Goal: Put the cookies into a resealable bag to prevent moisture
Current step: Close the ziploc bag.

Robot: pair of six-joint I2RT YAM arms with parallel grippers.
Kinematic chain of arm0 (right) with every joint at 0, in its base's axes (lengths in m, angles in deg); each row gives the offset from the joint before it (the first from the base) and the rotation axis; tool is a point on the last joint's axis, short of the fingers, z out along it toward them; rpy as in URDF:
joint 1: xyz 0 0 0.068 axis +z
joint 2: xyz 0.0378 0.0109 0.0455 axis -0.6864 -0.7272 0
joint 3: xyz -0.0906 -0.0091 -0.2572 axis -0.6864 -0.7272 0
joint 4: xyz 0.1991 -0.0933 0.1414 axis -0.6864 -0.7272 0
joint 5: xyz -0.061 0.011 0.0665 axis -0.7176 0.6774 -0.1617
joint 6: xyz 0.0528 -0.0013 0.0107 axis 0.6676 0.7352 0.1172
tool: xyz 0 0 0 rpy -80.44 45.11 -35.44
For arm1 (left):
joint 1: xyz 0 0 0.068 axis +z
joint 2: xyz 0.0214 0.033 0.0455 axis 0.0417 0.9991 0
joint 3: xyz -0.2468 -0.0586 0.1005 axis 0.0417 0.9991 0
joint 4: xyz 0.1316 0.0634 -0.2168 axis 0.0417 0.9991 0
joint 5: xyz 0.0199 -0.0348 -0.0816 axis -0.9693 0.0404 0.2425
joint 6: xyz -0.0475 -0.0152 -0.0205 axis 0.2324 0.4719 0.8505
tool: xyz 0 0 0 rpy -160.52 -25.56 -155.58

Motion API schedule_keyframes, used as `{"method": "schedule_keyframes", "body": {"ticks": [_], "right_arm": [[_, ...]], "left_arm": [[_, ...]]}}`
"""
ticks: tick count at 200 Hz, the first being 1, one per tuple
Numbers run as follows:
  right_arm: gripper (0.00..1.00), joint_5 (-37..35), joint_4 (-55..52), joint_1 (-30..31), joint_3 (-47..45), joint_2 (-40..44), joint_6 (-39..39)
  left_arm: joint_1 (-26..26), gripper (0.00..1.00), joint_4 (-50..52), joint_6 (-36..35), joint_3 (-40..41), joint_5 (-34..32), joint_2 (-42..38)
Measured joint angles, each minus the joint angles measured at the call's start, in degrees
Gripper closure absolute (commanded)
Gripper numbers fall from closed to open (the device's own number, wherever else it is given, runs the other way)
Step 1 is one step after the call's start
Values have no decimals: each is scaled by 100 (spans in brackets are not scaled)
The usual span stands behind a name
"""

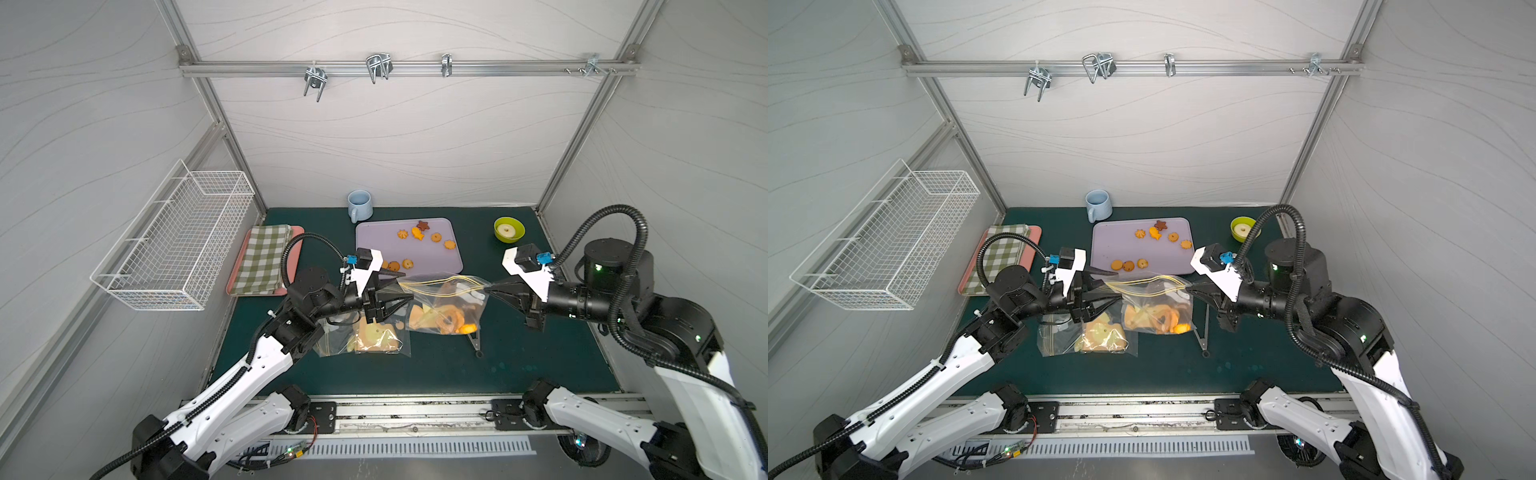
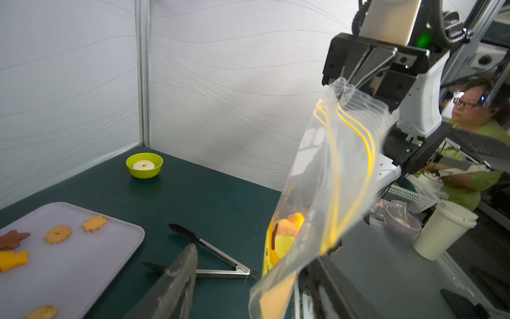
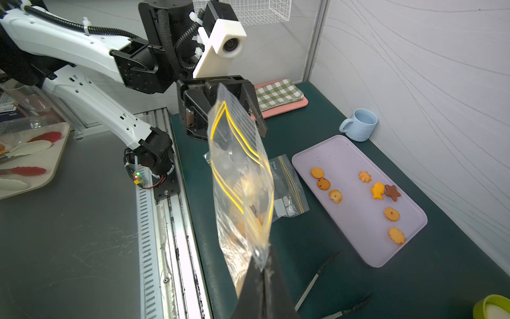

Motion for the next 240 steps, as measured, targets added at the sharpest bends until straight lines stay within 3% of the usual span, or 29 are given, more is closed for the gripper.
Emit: {"method": "schedule_keyframes", "body": {"ticks": [34, 65, 158, 195, 240], "right_arm": [[100, 140, -162, 0, 0, -122, -26], [100, 164, -210, 0, 0, -240, -24], [100, 92, -201, 0, 68, -210, 7], [100, 72, -199, 0, 68, -208, 72], [100, -2, -166, 0, 68, -175, 94]], "left_arm": [[0, 54, -197, 79, -59, 282, -2], [0, 71, -365, 170, -79, 557, -39], [-2, 70, -444, 192, -142, 940, -42], [-2, 80, -444, 184, -146, 986, -42], [-4, 78, -437, 173, -153, 1003, -42]]}}
